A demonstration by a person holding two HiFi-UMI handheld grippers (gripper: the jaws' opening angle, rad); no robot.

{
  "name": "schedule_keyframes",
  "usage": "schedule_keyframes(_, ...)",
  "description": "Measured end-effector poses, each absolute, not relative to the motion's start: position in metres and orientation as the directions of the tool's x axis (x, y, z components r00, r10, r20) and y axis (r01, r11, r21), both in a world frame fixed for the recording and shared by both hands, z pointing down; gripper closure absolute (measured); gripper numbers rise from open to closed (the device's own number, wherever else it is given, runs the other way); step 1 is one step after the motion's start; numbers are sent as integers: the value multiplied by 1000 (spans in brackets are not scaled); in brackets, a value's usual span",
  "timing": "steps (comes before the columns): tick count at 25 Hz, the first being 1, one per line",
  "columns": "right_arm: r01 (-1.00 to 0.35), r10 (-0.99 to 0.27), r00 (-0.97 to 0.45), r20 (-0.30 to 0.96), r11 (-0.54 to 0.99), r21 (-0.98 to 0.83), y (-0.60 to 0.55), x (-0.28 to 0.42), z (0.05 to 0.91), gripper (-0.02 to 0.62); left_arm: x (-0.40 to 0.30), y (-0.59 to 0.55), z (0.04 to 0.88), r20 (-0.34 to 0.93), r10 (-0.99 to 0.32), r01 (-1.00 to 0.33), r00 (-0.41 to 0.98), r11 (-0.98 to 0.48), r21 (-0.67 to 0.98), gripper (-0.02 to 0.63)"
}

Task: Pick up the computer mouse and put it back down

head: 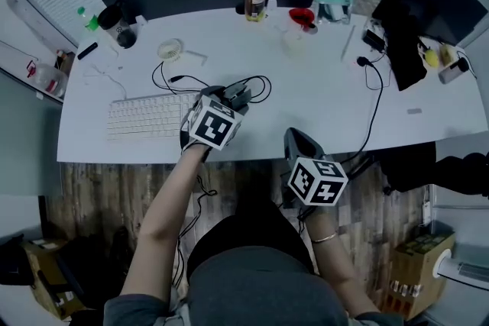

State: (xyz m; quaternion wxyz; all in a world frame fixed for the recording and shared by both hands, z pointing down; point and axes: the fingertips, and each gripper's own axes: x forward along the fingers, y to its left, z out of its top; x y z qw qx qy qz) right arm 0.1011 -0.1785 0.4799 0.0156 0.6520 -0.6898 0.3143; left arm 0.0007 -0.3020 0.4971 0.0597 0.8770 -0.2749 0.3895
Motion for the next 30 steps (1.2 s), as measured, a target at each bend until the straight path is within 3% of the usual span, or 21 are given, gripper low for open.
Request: schedule_keyframes(30, -908, -882, -78, 464, -129, -397, -98, 85, 488, 591, -28, -226, 554, 781, -421, -629, 461, -776, -47, 307)
